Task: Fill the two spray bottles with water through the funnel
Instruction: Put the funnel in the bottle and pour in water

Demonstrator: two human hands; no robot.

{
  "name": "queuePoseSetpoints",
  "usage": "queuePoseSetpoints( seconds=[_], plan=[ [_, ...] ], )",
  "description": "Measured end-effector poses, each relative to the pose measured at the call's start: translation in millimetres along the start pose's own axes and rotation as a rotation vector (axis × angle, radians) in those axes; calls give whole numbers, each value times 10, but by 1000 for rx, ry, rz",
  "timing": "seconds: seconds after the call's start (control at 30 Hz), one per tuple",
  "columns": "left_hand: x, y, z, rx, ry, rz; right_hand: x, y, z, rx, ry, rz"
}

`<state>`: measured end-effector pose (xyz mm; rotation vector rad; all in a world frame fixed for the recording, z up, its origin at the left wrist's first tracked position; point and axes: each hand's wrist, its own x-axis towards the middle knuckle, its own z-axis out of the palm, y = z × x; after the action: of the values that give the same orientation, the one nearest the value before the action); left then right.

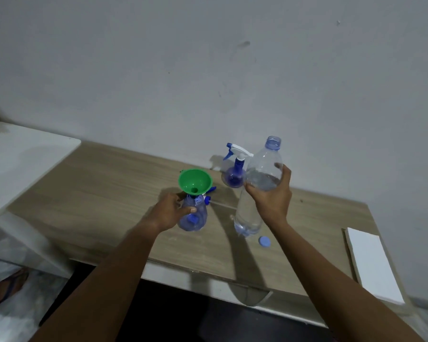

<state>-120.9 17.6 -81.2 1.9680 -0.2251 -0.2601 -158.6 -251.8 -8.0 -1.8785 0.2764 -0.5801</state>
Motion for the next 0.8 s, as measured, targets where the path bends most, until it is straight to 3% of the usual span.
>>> queuePoseSetpoints(
  seconds=[0.17, 0.37, 0.5, 0.53, 0.7, 0.8],
  plan=[
    [12, -16, 4, -24, 9, 34, 51, 104, -25, -9, 100, 22],
    [-5, -36, -7, -93, -21, 37, 70, 207, -32, -30, 97, 63],
    [-12, -67, -80, -80, -84, 81, -312, 301, 92, -46, 433, 33],
    [-19, -71, -102, -65, -106, 98, -433, 320, 165, -22, 433, 3],
    [-36, -71, -207, 25, -213, 108, -750, 275, 592, 133, -162, -3],
    [-42, -56, -250, 78, -253, 97, -689, 155, 774, 193, -360, 40]
  ],
)
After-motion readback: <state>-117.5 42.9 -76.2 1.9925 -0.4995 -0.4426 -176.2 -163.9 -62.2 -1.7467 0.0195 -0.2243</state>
